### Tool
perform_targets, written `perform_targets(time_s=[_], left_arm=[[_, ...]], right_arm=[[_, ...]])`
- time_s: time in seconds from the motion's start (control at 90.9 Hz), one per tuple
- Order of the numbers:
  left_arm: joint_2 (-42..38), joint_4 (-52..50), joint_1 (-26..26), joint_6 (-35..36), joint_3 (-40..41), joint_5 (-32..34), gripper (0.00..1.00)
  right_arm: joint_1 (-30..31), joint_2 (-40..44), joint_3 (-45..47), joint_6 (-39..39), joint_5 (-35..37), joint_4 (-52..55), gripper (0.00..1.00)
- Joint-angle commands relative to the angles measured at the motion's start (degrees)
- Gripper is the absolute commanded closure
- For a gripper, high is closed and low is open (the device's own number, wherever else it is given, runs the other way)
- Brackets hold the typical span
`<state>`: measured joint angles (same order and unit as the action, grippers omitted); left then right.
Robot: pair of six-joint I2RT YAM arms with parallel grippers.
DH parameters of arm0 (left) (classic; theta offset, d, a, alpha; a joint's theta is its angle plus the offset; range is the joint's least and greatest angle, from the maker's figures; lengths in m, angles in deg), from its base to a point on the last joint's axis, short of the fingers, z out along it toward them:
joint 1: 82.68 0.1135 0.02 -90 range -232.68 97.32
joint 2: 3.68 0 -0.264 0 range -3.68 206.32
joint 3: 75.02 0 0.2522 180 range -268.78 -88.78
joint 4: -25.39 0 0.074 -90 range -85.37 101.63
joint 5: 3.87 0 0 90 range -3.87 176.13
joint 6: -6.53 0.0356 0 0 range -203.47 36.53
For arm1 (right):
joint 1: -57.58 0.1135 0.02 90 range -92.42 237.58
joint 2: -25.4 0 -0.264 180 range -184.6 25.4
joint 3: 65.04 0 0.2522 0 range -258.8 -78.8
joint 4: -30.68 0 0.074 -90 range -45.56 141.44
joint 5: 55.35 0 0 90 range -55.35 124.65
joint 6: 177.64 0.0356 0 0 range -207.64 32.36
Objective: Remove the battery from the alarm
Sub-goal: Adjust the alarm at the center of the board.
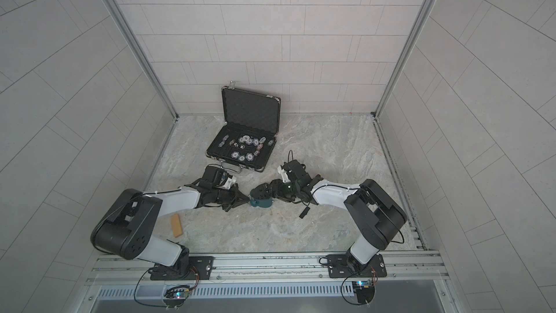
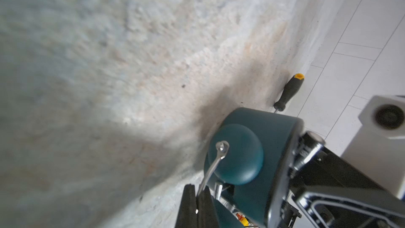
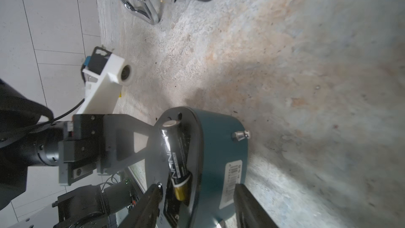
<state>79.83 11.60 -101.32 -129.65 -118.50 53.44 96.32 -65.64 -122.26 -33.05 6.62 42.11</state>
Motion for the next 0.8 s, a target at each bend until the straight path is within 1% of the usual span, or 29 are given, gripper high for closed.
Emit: perform_targets(time_s=[0.0,0.132,0.231,0.341,0.473,0.484,0.506,0.594,0.704,0.759,0.792], left_arm=[[-8.61,-11.83,0.34,4.11,-2.13,3.98,1.00],[-18.54,-27.03,0.35,11.63,-7.05,11.14,1.00],[-22.13,-36.49,-0.23,15.51,-11.40,16.52,1.00],[-21.51,-44.68,-3.77,19.84,-18.08,24.81,1.00],[-17.43,-50.16,-12.31,23.41,-24.44,35.48,1.00],[-16.89,-50.16,-13.01,23.67,-24.92,37.65,1.00],[-16.09,-50.86,-14.19,23.98,-25.58,39.13,1.00],[-13.28,-52.24,-16.47,24.38,-27.57,41.56,1.00],[-15.10,-54.11,-17.48,24.54,-30.60,45.99,1.00],[-16.66,-54.16,-17.47,24.96,-32.02,44.80,1.00],[-17.56,-52.83,-17.49,25.04,-32.24,41.85,1.00]], right_arm=[[-1.84,5.35,0.79,-1.40,0.68,1.90,0.39],[-4.08,9.01,2.45,-2.04,0.62,2.48,0.37],[-5.59,10.93,3.38,-2.59,0.61,3.27,0.37],[-6.63,11.96,3.58,-3.61,0.53,4.18,0.37],[-7.00,11.32,3.43,-4.17,-0.26,4.38,0.37],[-7.01,11.28,3.36,-4.24,-0.31,4.37,0.37],[-7.01,11.21,3.38,-4.30,-0.43,4.35,0.37],[-7.06,11.40,3.11,-5.16,-0.66,5.00,0.37],[-7.06,12.42,2.42,-7.23,-0.47,7.43,0.37],[-7.10,12.95,2.46,-7.81,-0.32,8.28,0.37],[-7.09,13.18,2.61,-7.90,-0.21,8.71,0.37]])
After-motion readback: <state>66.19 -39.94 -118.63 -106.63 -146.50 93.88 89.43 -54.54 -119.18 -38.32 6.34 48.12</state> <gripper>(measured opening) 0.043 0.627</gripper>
